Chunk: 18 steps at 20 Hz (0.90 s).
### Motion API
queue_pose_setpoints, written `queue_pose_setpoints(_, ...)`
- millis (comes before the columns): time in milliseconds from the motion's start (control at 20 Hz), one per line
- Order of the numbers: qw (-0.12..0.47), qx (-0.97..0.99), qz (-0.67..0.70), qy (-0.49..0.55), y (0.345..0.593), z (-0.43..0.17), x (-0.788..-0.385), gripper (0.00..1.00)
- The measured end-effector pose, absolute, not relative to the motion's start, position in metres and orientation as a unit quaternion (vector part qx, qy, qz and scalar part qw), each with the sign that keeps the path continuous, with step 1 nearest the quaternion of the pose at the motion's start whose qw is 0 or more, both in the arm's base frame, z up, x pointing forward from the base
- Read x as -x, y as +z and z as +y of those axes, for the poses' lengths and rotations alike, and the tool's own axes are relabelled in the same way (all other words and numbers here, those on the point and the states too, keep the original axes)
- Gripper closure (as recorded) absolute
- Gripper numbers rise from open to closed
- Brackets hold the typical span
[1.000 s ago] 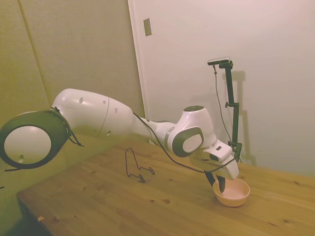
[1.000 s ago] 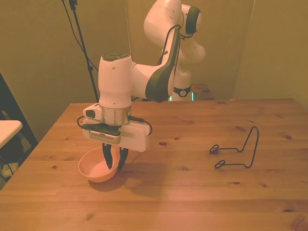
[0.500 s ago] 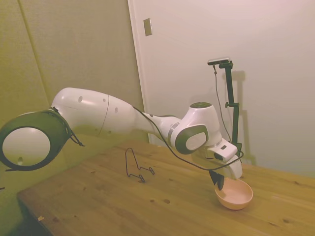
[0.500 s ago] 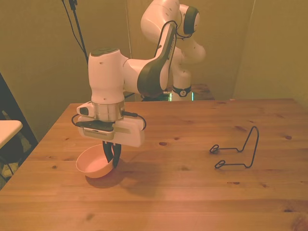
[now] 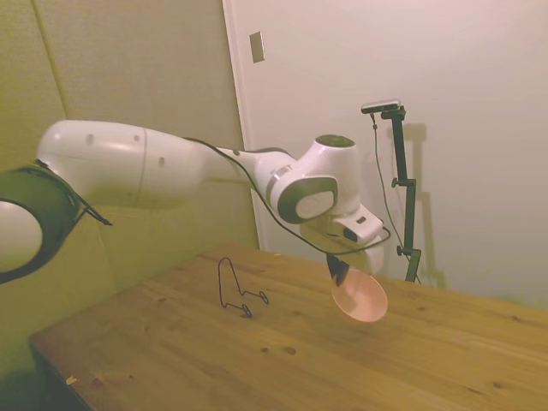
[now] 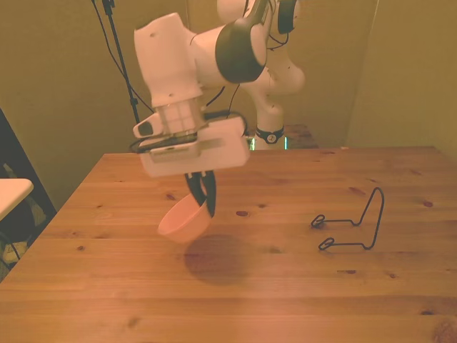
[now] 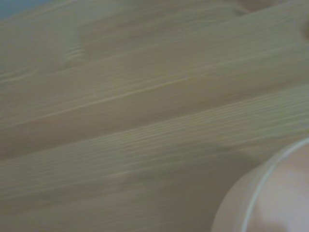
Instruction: Load the bowl
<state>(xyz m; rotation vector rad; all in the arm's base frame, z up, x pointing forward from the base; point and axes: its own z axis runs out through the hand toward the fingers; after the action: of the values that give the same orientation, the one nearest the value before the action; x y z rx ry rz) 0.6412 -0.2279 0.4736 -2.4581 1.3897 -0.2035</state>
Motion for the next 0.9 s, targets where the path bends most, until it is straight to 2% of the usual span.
queue_pose_setpoints(250, 0.196, 0.869, 0.451, -0.051, 0.502, -0.156, -0.612, 1.0)
queue_pose_setpoints(450, 0.214, 0.881, 0.421, -0.031, 0.506, -0.108, -0.595, 1.0)
queue_pose_setpoints(600, 0.232, 0.879, 0.415, -0.028, 0.505, -0.101, -0.596, 1.0)
queue_pose_setpoints(900, 0.357, 0.868, 0.346, 0.002, 0.496, -0.063, -0.596, 1.0)
